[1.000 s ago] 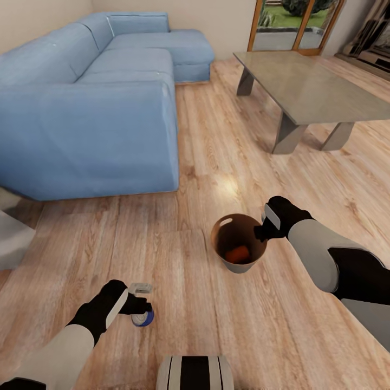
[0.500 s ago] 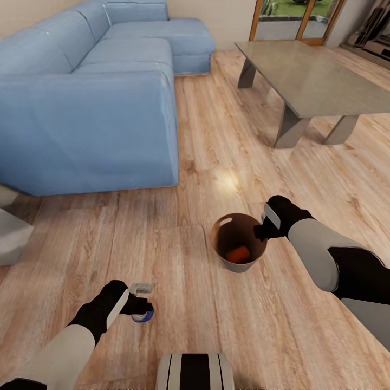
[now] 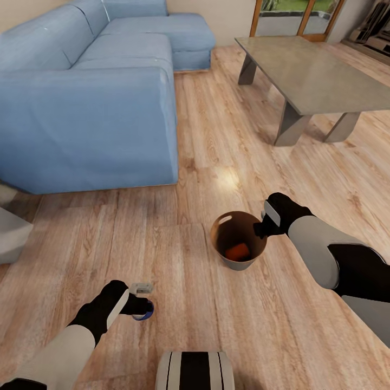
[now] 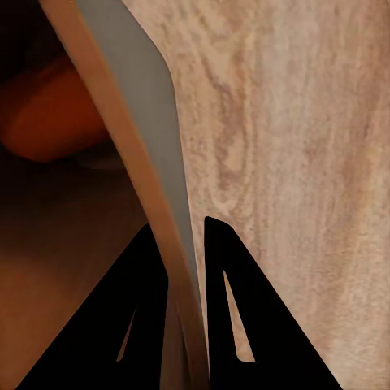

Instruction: Put the three can of soda from the living room inside the tash can in the kitchen.

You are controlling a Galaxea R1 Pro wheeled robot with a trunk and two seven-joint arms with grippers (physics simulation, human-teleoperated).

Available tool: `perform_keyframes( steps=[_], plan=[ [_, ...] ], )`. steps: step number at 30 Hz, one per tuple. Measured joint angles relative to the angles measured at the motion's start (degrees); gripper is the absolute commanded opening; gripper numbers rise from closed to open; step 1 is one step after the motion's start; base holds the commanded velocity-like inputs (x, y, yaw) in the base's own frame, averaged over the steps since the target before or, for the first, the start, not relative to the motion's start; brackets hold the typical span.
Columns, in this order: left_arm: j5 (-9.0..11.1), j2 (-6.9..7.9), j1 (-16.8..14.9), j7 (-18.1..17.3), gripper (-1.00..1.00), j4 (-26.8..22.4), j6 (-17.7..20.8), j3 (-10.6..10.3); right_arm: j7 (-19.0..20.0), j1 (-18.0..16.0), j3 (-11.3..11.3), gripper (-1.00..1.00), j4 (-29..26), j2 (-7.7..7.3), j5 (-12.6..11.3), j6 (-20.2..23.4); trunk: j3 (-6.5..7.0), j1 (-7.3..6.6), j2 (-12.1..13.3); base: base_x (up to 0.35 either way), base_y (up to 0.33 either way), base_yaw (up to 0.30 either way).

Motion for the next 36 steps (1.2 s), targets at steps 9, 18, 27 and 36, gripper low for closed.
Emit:
perform_keyframes(
  steps=[9, 18, 27, 36],
  plan=[
    [-0.01, 0.00, 0.08, 0.07, 1.00, -2.61, -1.35, 0.05, -0.05, -0.03, 0.00, -1.00, 0.01, 0.06, 0.05, 0.00, -0.01, -0.01, 0.00, 0.000, 0.000, 0.000],
    [-0.04, -0.03, 0.09, 0.13, 1.00, -2.86, -1.49, 0.24, -0.12, -0.05, 0.03, -1.00, 0.01, 0.16, 0.16, 0.00, -0.01, -0.01, 0.00, 0.000, 0.000, 0.000],
    [-0.09, -0.03, 0.09, 0.14, 1.00, -2.67, -1.41, 0.28, -0.19, -0.25, 0.25, -1.00, 0.06, 0.57, 0.77, 0.00, -0.01, 0.02, 0.00, 0.000, 0.000, 0.000],
    [-0.17, -0.03, 0.09, 0.14, 1.00, -2.24, -1.33, 0.35, -0.19, -0.31, 0.22, -1.00, 0.13, 0.61, 0.85, 0.00, -0.01, 0.04, 0.00, 0.000, 0.000, 0.000]
  ],
)
